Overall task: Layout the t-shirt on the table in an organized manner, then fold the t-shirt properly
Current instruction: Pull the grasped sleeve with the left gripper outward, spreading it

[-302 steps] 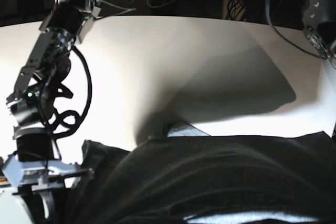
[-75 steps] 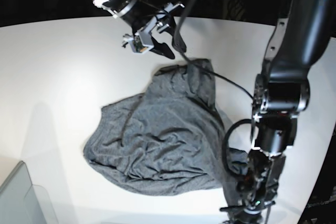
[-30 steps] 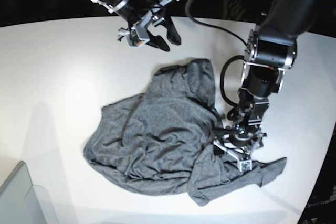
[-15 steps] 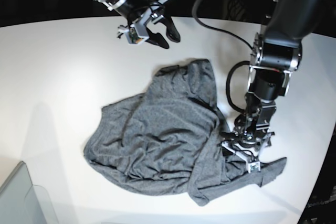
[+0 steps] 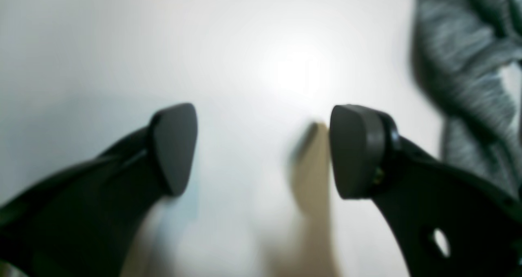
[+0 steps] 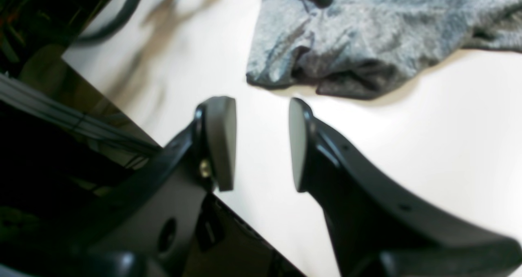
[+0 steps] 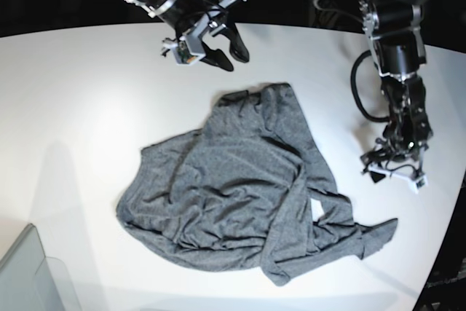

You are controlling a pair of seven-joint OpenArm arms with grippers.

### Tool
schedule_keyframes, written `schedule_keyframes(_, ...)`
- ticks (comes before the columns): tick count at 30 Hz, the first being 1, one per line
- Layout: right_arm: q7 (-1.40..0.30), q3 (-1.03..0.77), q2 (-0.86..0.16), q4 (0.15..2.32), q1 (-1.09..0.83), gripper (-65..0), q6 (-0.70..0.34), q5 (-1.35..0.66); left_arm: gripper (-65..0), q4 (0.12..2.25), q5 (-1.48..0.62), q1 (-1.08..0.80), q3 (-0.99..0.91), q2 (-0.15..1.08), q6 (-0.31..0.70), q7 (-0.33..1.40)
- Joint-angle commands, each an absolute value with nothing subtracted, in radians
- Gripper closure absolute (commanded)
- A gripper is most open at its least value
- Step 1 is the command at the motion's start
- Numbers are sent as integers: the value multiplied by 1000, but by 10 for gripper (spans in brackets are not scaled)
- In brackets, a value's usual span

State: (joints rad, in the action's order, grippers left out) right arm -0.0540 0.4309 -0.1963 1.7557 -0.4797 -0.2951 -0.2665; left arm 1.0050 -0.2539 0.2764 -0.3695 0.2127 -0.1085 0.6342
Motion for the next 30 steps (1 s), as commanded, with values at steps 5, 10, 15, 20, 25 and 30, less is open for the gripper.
schedule_keyframes(5, -24, 435, -193, 1776, -484, -222, -305, -275, -494, 1357, -271, 102, -504, 179, -125, 825)
schedule_keyframes(10, -24, 440, -193, 1776, -484, -222, -305, -275, -496, 1567, -271, 73, -536, 122, -125, 837)
schedule_keyframes(15, -24, 440, -193, 1776, -489, -222, -305, -275, -498, 1540, -259, 185, -461, 90, -134, 826)
schedule_keyframes(20, -27, 440, -193, 1776, -496, -222, -305, -275, -498, 1305, -259, 374, -384, 88, -136, 806)
schedule_keyframes(25, -25, 432, -193, 1776, -513, -222, -305, -275, -498, 975, -259, 530, -309, 94, -136, 644)
schedule_keyframes(30, -25, 432, -193, 1776, -518, -222, -302, -275, -498, 661, -243, 650, -202, 108, -136, 470)
